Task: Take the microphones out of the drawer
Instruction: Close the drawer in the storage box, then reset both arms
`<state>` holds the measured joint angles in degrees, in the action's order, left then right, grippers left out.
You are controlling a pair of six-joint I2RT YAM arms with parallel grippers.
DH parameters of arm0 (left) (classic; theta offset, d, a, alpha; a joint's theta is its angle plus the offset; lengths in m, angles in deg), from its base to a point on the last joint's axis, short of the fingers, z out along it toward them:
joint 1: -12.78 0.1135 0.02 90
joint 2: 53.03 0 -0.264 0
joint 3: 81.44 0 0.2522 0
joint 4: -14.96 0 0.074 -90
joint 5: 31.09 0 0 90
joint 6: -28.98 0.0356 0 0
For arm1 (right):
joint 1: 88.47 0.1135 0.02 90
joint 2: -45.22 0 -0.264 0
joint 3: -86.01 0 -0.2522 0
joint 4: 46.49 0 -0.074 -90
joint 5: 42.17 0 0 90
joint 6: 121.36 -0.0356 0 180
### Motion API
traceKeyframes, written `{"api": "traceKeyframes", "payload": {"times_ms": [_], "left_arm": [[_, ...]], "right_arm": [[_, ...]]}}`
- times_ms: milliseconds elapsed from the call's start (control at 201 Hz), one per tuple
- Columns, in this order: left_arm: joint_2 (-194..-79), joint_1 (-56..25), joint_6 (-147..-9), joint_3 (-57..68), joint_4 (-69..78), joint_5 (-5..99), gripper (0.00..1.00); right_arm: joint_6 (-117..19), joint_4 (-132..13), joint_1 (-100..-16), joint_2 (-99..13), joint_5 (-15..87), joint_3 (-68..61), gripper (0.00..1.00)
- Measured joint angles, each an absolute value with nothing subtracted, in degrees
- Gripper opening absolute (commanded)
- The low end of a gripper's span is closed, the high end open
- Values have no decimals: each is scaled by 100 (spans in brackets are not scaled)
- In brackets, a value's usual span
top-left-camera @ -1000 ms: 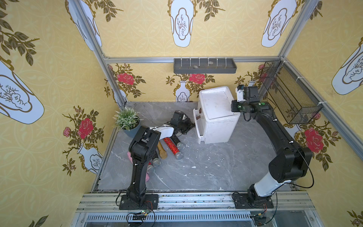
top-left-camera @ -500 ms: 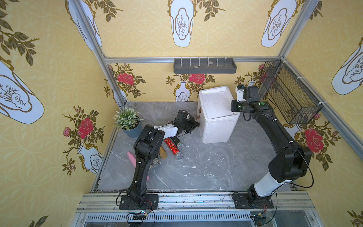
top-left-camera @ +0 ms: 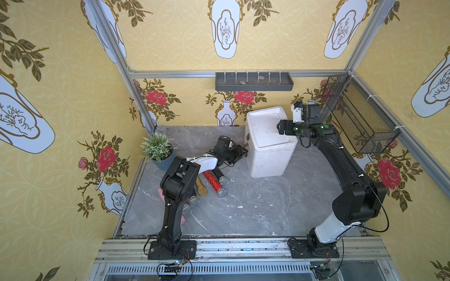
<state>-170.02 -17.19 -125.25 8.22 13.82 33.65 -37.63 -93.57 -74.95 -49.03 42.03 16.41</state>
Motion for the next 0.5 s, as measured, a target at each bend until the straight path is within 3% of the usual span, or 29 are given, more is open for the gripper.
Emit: {"api": "traceKeyframes", "payload": {"times_ms": [264,503], "left_arm": [[-15804,-1420,-11766,345,569,3592,100],[-14005,-1055,-10796,-385,-895,4386,100]], "right_arm": [[-3920,-9363,-7490,-4525,4458,2022,98],[-4228,-9265,-7508,-3437,5477,345,98]]}}
